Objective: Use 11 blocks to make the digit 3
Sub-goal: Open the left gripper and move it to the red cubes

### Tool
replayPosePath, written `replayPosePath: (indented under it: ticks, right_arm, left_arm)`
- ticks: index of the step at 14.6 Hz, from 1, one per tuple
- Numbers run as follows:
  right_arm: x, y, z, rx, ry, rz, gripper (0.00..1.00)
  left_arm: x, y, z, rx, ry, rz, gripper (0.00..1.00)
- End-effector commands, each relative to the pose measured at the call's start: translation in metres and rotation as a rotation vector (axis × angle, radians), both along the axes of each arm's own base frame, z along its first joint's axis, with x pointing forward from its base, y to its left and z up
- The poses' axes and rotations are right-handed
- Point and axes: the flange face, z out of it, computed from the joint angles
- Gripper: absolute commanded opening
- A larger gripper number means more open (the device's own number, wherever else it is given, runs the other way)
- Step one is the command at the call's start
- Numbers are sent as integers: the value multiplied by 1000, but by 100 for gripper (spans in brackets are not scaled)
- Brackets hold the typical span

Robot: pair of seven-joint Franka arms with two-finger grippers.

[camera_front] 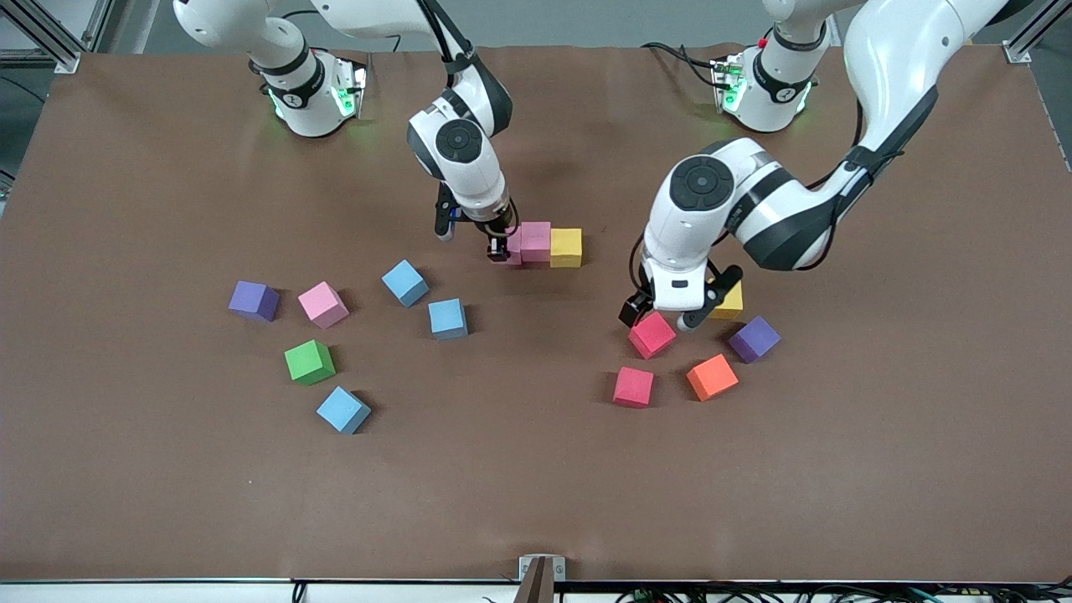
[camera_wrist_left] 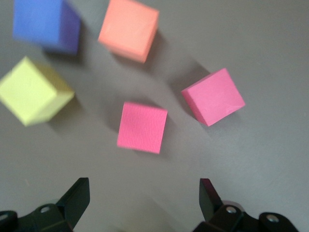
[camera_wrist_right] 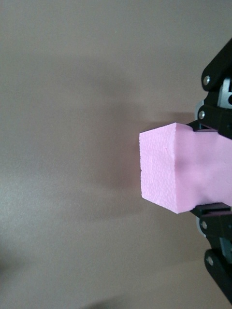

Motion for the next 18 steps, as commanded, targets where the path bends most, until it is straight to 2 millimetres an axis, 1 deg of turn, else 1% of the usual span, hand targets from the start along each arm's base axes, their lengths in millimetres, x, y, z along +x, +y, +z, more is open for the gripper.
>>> replayPosePath:
  ticks: [1, 3, 4, 6, 7, 10, 11, 14, 18]
  right_arm:
    - [-19, 8, -43, -38, 46, -24, 0]
    - [-21, 9, -43, -39, 47, -19, 0]
    - [-23, 11, -43, -39, 46, -10, 0]
    - [-25, 13, -43, -39, 45, 1, 0]
    - [-25, 13, -43, -38, 44, -1, 0]
    - [-24, 13, -42, -37, 44, -10, 0]
    - [-24, 13, -42, -36, 45, -10, 0]
    - [-25, 13, -42, -37, 45, 0, 0]
    - [-24, 13, -42, -37, 45, -3, 2]
  left_arm:
    - [2, 17, 9, 54, -19, -235, 100]
    - [10, 29, 8, 63, -15, -380, 100]
    - [11, 32, 5, 63, -4, -472, 100]
    - [11, 34, 0, 72, 12, -695, 100]
    - [12, 34, -2, 70, 15, -740, 100]
    - [18, 43, -1, 71, 13, -774, 100]
    - [18, 43, 0, 75, 11, -792, 100]
    - [23, 53, 3, 83, 3, -771, 100]
    - [26, 52, 9, 85, -6, -764, 100]
